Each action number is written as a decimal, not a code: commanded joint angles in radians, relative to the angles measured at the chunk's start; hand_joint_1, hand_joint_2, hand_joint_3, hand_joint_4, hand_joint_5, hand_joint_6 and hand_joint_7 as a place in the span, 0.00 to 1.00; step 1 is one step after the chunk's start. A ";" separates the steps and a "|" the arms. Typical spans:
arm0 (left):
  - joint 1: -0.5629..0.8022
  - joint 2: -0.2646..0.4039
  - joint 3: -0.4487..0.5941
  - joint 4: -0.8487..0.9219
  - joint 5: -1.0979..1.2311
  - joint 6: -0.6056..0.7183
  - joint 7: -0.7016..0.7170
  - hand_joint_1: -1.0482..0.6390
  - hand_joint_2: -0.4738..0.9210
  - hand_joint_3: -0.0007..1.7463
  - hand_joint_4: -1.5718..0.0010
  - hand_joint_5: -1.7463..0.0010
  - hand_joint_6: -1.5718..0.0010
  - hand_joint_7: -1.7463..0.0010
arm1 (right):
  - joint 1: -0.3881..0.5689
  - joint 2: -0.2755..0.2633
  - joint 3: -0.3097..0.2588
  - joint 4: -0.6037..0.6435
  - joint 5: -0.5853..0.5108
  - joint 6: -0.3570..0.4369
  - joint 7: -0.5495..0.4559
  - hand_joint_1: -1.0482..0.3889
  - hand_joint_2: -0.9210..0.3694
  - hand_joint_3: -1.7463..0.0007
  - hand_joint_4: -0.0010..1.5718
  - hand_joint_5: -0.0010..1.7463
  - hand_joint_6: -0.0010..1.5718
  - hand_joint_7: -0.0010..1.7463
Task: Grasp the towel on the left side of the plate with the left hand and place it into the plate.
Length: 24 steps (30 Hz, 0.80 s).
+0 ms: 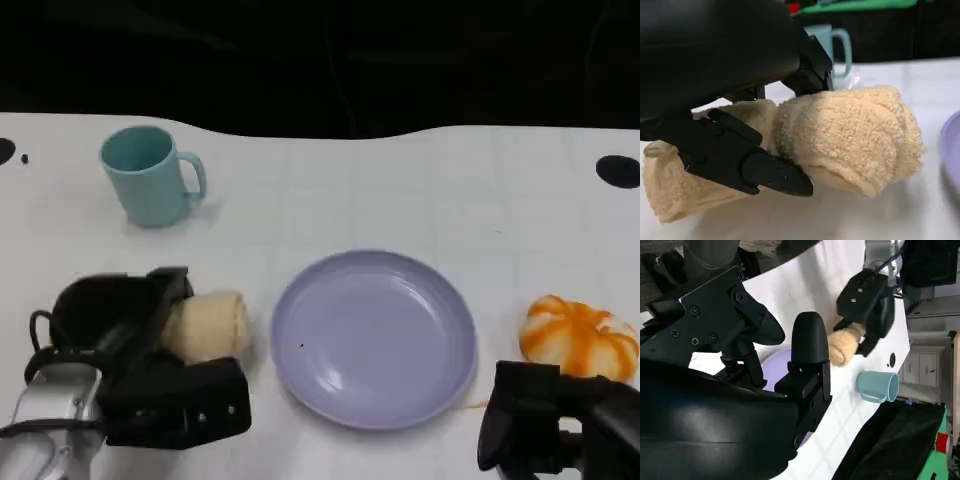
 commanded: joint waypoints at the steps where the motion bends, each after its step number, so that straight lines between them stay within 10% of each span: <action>1: 0.013 0.019 0.024 -0.155 -0.003 -0.002 -0.033 0.46 0.98 0.14 0.45 0.00 0.54 0.37 | -0.002 -0.003 -0.006 -0.007 0.011 0.006 -0.006 0.67 0.31 0.31 0.48 0.99 0.42 0.86; 6: -0.008 -0.019 0.001 -0.276 0.010 0.000 -0.088 0.47 0.83 0.36 0.46 0.00 0.64 0.02 | -0.003 -0.009 -0.002 -0.009 0.005 0.013 -0.010 0.67 0.31 0.30 0.47 1.00 0.42 0.86; 24: -0.156 -0.187 -0.108 -0.257 -0.019 0.017 -0.305 0.48 0.74 0.53 0.44 0.00 0.52 0.13 | -0.001 -0.006 0.029 -0.002 -0.029 -0.007 -0.023 0.67 0.31 0.32 0.47 0.99 0.42 0.85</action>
